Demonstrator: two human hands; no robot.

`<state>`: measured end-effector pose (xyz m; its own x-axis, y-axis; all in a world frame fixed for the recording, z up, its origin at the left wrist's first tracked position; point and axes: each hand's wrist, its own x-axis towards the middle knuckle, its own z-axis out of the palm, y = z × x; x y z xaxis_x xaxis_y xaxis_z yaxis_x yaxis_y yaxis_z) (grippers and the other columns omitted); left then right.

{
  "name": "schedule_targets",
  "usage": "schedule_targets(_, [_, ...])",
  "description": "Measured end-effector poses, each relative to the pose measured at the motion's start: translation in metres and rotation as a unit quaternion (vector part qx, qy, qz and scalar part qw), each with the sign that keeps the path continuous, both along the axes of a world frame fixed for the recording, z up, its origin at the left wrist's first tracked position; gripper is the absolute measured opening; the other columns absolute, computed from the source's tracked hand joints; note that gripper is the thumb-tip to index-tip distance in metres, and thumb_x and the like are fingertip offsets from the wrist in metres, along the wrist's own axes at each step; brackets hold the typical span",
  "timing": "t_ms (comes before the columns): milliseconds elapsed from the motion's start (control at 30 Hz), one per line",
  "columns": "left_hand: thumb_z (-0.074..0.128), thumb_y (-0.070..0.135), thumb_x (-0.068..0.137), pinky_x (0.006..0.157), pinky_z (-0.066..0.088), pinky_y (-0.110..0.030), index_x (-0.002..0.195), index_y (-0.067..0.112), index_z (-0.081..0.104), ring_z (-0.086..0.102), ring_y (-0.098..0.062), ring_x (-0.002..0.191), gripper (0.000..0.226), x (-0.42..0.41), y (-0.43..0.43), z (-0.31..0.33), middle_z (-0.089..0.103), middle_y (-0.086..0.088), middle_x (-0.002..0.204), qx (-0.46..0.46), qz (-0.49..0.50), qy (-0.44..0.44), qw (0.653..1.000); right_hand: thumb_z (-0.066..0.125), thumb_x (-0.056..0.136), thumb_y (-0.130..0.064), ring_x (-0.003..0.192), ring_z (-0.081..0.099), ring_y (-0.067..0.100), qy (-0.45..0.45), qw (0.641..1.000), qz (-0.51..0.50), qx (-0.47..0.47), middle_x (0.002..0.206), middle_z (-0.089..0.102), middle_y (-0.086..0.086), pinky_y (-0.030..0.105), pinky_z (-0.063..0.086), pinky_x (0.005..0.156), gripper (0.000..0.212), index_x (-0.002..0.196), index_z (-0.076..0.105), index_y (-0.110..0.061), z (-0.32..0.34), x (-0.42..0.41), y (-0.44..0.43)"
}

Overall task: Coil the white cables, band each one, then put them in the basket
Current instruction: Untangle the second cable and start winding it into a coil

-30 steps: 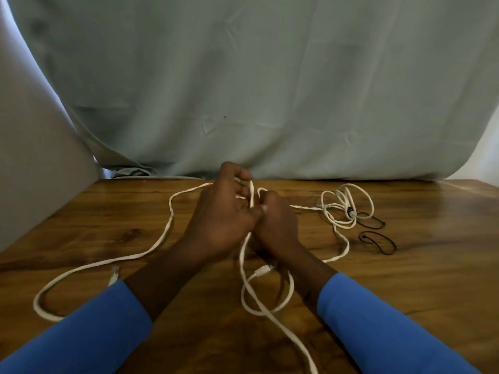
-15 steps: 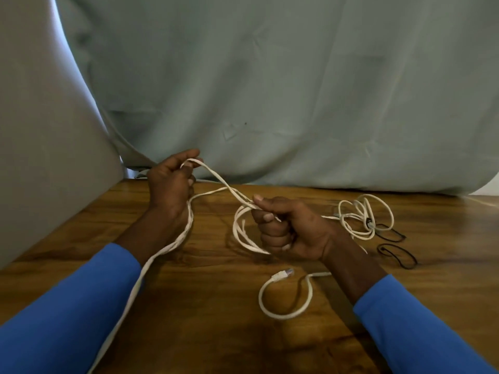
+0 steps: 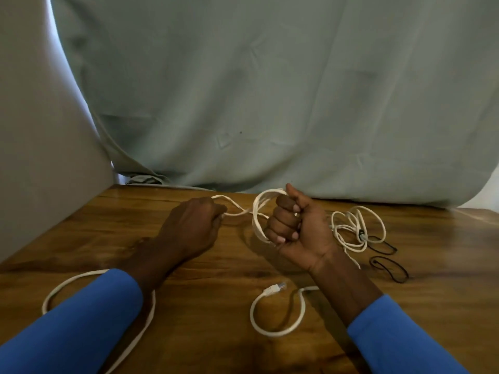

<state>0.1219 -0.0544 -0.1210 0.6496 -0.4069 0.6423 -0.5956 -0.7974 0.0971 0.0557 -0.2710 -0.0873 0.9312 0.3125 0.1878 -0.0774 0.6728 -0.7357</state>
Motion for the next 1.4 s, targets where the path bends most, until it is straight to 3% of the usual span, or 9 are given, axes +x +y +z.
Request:
schedule_targets(267, [0.043, 0.041, 0.100, 0.068, 0.038, -0.028, 0.114, 0.032, 0.065, 0.064, -0.017, 0.092, 0.028, -0.038, -0.041, 0.014, 0.064, 0.004, 0.104, 0.171, -0.130, -0.045, 0.976, 0.034, 0.104, -0.033, 0.035, 0.026, 0.011, -0.028, 0.972, -0.190, 0.135, 0.043, 0.028, -0.005, 0.026, 0.026, 0.047, 0.046, 0.060, 0.040, -0.021, 0.006, 0.004, -0.023])
schedule_targets(433, [0.048, 0.034, 0.100, 0.082, 0.046, -0.032, 0.132, 0.031, 0.051, 0.057, -0.018, 0.101, 0.032, -0.053, -0.061, 0.014, 0.061, 0.000, 0.118, 0.189, -0.168, 0.011, 0.967, 0.034, 0.109, -0.030, 0.044, 0.033, 0.011, -0.092, 0.932, -0.346, -0.053, 0.051, 0.036, -0.001, 0.028, 0.027, 0.050, 0.039, 0.073, 0.041, -0.016, 0.004, 0.007, -0.013])
schedule_targets(533, [0.056, 0.029, 0.100, 0.082, 0.055, -0.035, 0.131, 0.034, 0.058, 0.065, -0.008, 0.098, 0.031, -0.055, -0.060, 0.010, 0.068, 0.010, 0.114, 0.034, -0.248, 0.175, 0.952, 0.036, 0.108, -0.040, 0.056, 0.044, 0.011, -0.213, 0.788, -0.452, -0.359, 0.063, 0.049, -0.002, 0.026, 0.034, 0.056, 0.040, 0.081, 0.048, -0.013, -0.008, 0.003, -0.005])
schedule_targets(667, [0.068, -0.004, 0.093, 0.047, 0.045, -0.029, 0.113, 0.001, 0.068, 0.055, -0.015, 0.048, 0.020, -0.056, -0.041, 0.026, 0.069, -0.015, 0.085, -0.192, -0.333, 0.497, 0.778, 0.034, 0.106, -0.040, 0.071, 0.051, 0.022, -0.388, 0.514, -0.471, -0.603, 0.079, 0.057, 0.008, 0.032, 0.032, 0.066, 0.040, 0.091, 0.056, -0.011, -0.022, 0.006, -0.002])
schedule_targets(800, [0.067, 0.001, 0.093, 0.037, 0.039, -0.019, 0.114, 0.004, 0.072, 0.047, -0.008, 0.040, 0.022, -0.050, -0.011, 0.048, 0.074, -0.019, 0.083, -0.197, -0.261, 0.547, 0.771, 0.032, 0.106, -0.040, 0.069, 0.056, 0.032, -0.401, 0.421, -0.460, -0.671, 0.076, 0.064, 0.013, 0.037, 0.036, 0.062, 0.042, 0.097, 0.059, -0.010, -0.021, 0.014, -0.010])
schedule_targets(867, [0.060, 0.007, 0.099, 0.036, 0.032, -0.016, 0.099, 0.005, 0.072, 0.040, -0.003, 0.035, 0.011, -0.048, -0.007, 0.051, 0.067, -0.002, 0.057, -0.230, -0.235, 0.470, 0.819, 0.035, 0.107, -0.042, 0.069, 0.056, 0.030, -0.373, 0.451, -0.433, -0.685, 0.075, 0.063, 0.008, 0.035, 0.033, 0.062, 0.039, 0.098, 0.059, -0.014, -0.024, 0.014, -0.013])
schedule_targets(967, [0.056, 0.010, 0.103, 0.037, 0.029, -0.016, 0.089, 0.008, 0.070, 0.037, -0.002, 0.035, 0.019, -0.044, -0.014, 0.042, 0.059, 0.006, 0.046, -0.300, -0.233, 0.373, 0.847, 0.031, 0.103, -0.062, 0.068, 0.059, 0.020, -0.279, 0.643, -0.356, -0.618, 0.070, 0.060, -0.005, 0.041, 0.045, 0.064, 0.049, 0.078, 0.056, -0.027, -0.027, 0.012, -0.006])
schedule_targets(1233, [0.069, 0.026, 0.096, 0.079, 0.054, -0.025, 0.118, 0.022, 0.072, 0.072, -0.008, 0.090, 0.023, -0.038, -0.025, 0.023, 0.077, 0.007, 0.097, -0.424, -0.244, 0.311, 0.815, 0.062, 0.099, -0.027, 0.039, 0.025, 0.008, -0.140, 0.927, -0.134, -0.321, 0.046, 0.031, -0.005, 0.022, 0.023, 0.041, 0.032, 0.078, 0.053, -0.005, -0.015, -0.003, 0.004])
schedule_targets(1400, [0.067, 0.003, 0.082, 0.087, 0.055, -0.024, 0.125, 0.012, 0.063, 0.069, -0.009, 0.101, 0.045, -0.047, -0.027, 0.016, 0.073, 0.001, 0.109, -0.282, -0.325, 0.299, 0.852, 0.050, 0.103, -0.024, 0.038, 0.010, 0.009, -0.083, 0.985, 0.042, -0.147, 0.048, 0.015, -0.005, 0.023, 0.012, 0.040, 0.041, 0.064, 0.059, -0.017, -0.014, -0.009, 0.016])
